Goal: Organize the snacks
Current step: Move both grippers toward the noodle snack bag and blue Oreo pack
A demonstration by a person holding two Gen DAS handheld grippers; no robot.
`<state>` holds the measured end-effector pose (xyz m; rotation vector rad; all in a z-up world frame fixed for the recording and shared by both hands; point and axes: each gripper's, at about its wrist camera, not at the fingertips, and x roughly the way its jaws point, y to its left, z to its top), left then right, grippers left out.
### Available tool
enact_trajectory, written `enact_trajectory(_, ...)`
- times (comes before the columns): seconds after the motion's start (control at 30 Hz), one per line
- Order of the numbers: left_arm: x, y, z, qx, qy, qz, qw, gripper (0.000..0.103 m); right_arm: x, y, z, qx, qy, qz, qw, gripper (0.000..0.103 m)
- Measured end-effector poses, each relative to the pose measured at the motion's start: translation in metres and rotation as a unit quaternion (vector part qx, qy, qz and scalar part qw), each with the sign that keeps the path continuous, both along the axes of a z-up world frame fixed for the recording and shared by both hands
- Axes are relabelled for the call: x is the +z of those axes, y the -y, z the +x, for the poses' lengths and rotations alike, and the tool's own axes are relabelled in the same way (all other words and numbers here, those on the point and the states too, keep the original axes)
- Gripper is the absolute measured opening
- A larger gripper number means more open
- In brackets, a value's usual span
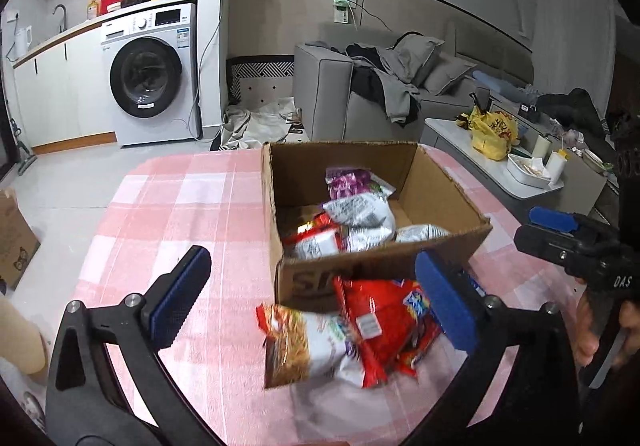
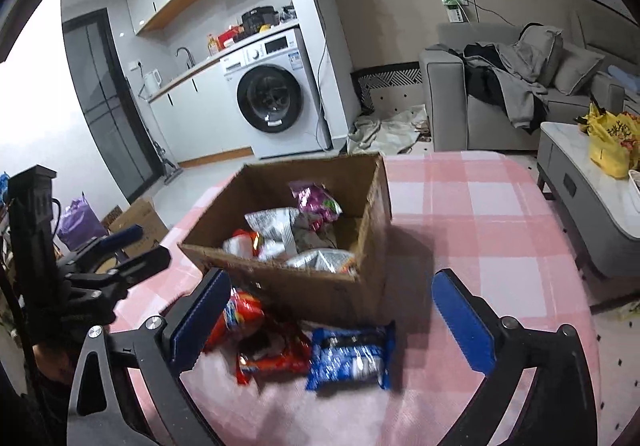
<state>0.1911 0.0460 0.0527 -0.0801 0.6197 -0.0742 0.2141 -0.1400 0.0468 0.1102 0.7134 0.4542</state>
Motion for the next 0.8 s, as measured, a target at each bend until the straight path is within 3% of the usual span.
enact_trajectory(0.37,-0.022,-0.002,-0.030,-0.001,-0.023,0.016,0.9996,0.102,-0.028,-0.003,-0.005,0.008,-0.040,-0.034,0.999,0.103)
enact_trajectory(0.8,-0.049,-0.002,-0.023,0.005,-0.061,0.022,0.9979,0.102,-0.049,-0.004,0.003,0.016,-0.075,-0.063,0.995,0.103)
